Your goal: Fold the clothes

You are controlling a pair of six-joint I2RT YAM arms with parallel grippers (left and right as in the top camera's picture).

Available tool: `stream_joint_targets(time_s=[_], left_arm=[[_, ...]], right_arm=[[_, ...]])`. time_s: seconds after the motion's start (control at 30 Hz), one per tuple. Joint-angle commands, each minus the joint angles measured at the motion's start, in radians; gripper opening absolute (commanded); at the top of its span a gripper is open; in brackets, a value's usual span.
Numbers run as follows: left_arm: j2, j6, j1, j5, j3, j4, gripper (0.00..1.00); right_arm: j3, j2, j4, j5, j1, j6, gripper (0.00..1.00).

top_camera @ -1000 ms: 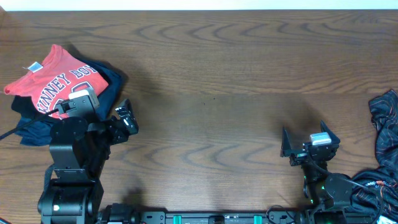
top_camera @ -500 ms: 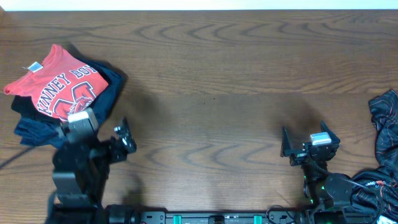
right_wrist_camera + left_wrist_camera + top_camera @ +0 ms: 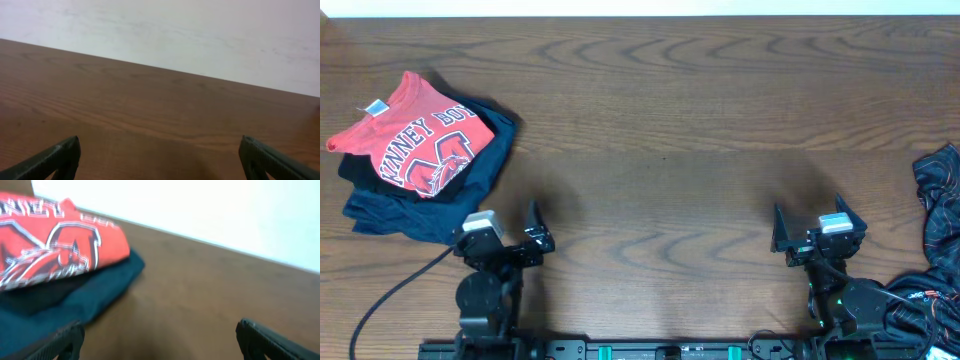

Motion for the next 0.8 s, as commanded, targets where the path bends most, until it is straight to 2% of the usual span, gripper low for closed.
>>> stream_joint_targets(time_s=[0.0,0.13,0.23,0.4,0.77], left_arm=[[-0.042,0.051,0.001,-0.017,-0.061,0.097,0.98],[-0.060,0.172,0.001,0.016,-0.126,0.262,0.98],[-0.060,0.243,0.003,0.039,-0.124,0.258,0.98],[-0.060,0.246,0.006,0.042,-0.124,0.080,0.98],[-0.056,0.246,0.006,0.043,-0.124,0.090,0.98]], right_arm=[[-0.001,-0.006,-0.004,-0.004,-0.010,0.019,0.99],[-0.001,-0.006,-0.003,-0.004,-0.010,0.019,0.99],[-0.001,-0.006,-0.003,-0.004,-0.010,0.019,0.99],[-0.001,-0.006,-0.003,-0.004,-0.010,0.019,0.99],[-0.001,-0.006,-0.004,-0.004,-0.010,0.019,0.99]])
